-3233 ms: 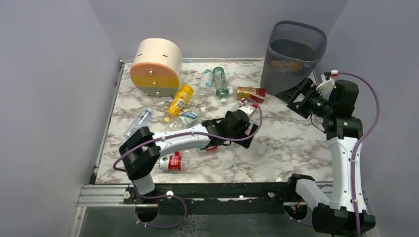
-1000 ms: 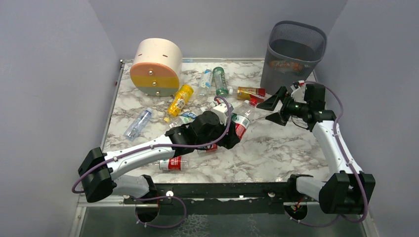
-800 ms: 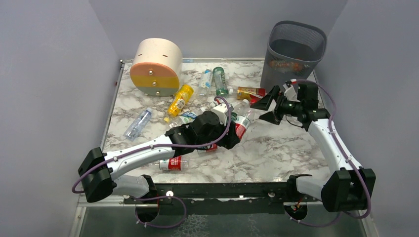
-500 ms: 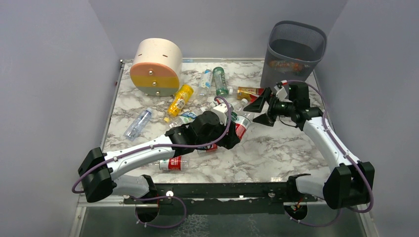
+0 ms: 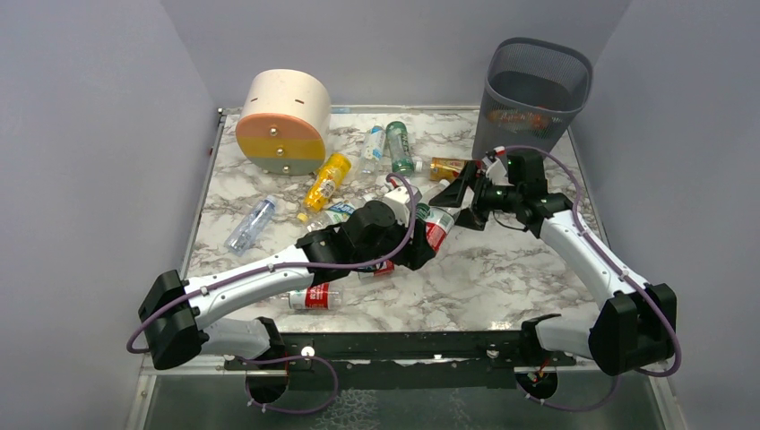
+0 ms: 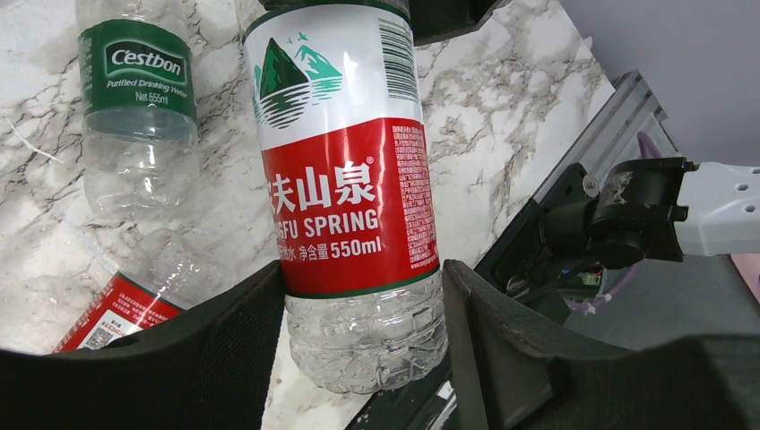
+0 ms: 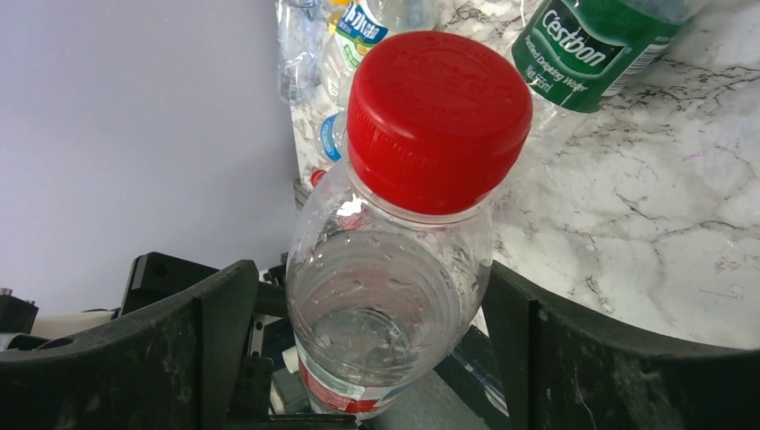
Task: Put the plastic bottles in the bin
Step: Place the plastic bottle in the trash bin.
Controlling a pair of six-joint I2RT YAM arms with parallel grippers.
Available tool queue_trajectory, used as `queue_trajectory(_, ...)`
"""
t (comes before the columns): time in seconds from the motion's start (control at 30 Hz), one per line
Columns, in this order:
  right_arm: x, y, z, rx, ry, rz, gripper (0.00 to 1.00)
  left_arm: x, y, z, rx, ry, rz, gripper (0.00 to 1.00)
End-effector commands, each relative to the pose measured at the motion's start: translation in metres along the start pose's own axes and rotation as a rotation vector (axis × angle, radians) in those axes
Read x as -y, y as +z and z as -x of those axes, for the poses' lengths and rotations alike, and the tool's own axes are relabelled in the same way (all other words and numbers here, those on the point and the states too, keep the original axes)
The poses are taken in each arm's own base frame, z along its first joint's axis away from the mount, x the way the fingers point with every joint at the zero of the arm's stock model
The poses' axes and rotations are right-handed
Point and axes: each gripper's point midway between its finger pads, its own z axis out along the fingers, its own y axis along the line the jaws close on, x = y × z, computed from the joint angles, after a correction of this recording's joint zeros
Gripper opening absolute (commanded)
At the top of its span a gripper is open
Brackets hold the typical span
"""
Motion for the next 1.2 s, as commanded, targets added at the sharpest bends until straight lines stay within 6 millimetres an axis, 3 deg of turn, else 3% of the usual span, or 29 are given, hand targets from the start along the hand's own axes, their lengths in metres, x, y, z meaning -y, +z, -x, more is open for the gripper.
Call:
queue_trajectory(0.0, -0.003, 0.003, 0.009, 0.042, -0.016, -0.001, 0.92, 0.012, -0.008, 0.01, 0.033, -0.002, -0.047, 0.56)
queue_trajectory(0.3, -0.004, 0.002, 0.011, 0.06, -0.023, -0.01, 0.65, 0.007, -0.006, 0.003, 0.02, -0.002, -0.035, 0.64)
queue_trajectory(0.47, -0.004, 0.001, 0.012, 0.067, -0.024, -0.014, 0.59, 0.008, -0.008, 0.007, 0.022, -0.001, -0.029, 0.69)
queue_trajectory(0.57, -0.005, 0.001, 0.014, 0.072, -0.03, -0.019, 0.58, 0.011, -0.01, 0.013, 0.021, 0.005, -0.029, 0.77)
queue_trajectory(0.63, -0.006, -0.001, 0.016, 0.081, -0.037, -0.025, 0.58, 0.012, -0.012, 0.016, 0.019, 0.011, -0.025, 0.97)
queue_trajectory(0.73, -0.009, -0.002, 0.021, 0.093, -0.05, -0.036, 0.58, 0.014, -0.02, 0.023, 0.024, 0.016, -0.013, 0.99)
queue_trajectory(0.87, -0.015, -0.002, 0.029, 0.101, -0.065, -0.043, 0.58, 0.027, -0.047, 0.05, 0.079, -0.014, -0.025, 0.99)
queue_trajectory(1.03, -0.031, -0.003, 0.042, 0.112, -0.087, -0.025, 0.58, 0.057, -0.106, 0.101, 0.183, -0.075, -0.093, 0.99)
queue_trajectory(1.17, -0.049, -0.004, 0.062, 0.146, -0.114, -0.023, 0.58, 0.066, -0.132, 0.112, 0.197, -0.079, -0.115, 0.99)
